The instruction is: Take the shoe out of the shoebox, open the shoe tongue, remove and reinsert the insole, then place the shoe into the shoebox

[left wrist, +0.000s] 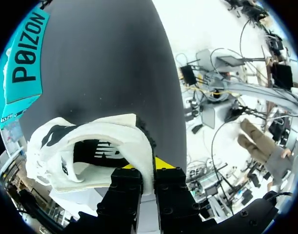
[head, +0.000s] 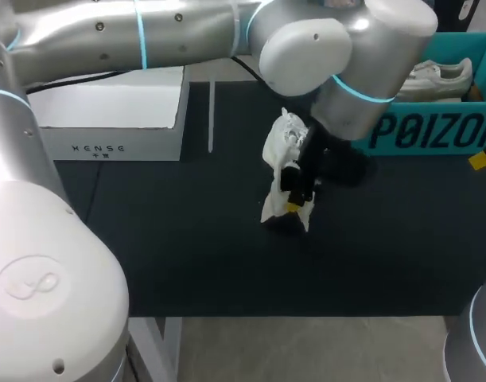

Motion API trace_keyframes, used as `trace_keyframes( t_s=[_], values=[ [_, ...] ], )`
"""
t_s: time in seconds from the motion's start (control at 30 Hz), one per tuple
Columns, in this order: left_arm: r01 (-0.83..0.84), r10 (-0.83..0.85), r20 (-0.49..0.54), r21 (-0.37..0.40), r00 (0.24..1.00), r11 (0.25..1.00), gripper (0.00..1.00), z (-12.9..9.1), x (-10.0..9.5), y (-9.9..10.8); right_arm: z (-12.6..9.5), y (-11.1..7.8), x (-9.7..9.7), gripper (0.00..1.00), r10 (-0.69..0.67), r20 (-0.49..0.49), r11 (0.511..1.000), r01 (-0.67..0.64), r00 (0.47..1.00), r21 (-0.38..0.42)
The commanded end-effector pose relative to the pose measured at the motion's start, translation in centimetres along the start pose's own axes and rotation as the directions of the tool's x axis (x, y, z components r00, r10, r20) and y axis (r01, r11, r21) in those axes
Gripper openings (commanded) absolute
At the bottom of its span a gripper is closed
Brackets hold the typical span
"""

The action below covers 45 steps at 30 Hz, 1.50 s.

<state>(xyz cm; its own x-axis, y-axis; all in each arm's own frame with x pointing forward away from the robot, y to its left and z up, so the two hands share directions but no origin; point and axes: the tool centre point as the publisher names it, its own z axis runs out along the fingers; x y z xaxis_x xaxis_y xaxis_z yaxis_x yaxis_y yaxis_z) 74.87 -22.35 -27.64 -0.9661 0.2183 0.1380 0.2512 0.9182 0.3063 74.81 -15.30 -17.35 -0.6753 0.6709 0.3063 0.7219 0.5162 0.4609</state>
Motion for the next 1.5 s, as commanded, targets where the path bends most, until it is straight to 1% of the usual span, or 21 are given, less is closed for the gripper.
trace_keyframes(
  t_s=[0.03,0.97,1.0,1.07,1.1,1.17,1.33,1.43,1.47,1.5],
  values=[
    [0.0,0.0,0.033,0.009,0.999,1.0,0.0,-0.6,0.6,2.1,0.0,0.1,-0.1,1.0,0.001,0.0,1.0,-0.001,1.0,0.004],
    [0.0,0.0,0.033,0.009,0.999,1.0,0.0,-0.6,0.6,2.1,0.0,0.1,-0.1,1.0,0.001,0.0,1.0,-0.001,1.0,0.004],
    [-0.024,0.025,0.066,-0.018,0.998,1.0,0.0,-0.8,0.7,2.3,0.0,0.1,-0.1,1.0,0.001,0.0,1.0,-0.001,1.0,0.004],
    [-0.07,0.076,0.129,-0.05,0.989,0.996,0.0,-1.2,0.5,3.4,0.0,0.1,-0.1,1.0,0.001,0.0,1.0,-0.001,1.0,0.004],
    [-0.088,0.099,0.161,-0.077,0.982,0.993,0.0,-1.4,0.5,4.2,0.0,0.1,-0.1,1.0,0.001,0.0,1.0,-0.001,1.0,0.004],
    [-0.109,0.128,0.193,-0.104,0.973,0.989,0.0,-1.4,0.3,5.9,0.0,0.1,-0.1,1.0,0.001,0.0,1.0,-0.001,1.0,0.004],
    [-0.135,0.173,0.25,-0.161,0.953,0.978,0.0,-1.0,-0.4,11.7,0.0,0.1,-0.1,1.0,0.001,0.0,1.0,-0.001,1.0,0.004],
    [-0.175,0.216,0.265,-0.17,0.94,0.97,0.0,-0.7,-0.8,15.4,0.0,0.1,-0.1,1.0,0.001,0.0,1.0,-0.001,1.0,0.004],
    [-0.193,0.237,0.269,-0.181,0.934,0.964,0.0,-0.6,-0.9,16.6,0.0,0.1,-0.1,1.0,0.001,0.0,1.0,-0.001,1.0,0.004],
    [-0.2,0.254,0.278,-0.209,0.927,0.957,0.0,-0.5,-0.9,17.8,0.0,0.1,-0.1,1.0,0.001,0.0,1.0,-0.001,1.0,0.004]
  ],
)
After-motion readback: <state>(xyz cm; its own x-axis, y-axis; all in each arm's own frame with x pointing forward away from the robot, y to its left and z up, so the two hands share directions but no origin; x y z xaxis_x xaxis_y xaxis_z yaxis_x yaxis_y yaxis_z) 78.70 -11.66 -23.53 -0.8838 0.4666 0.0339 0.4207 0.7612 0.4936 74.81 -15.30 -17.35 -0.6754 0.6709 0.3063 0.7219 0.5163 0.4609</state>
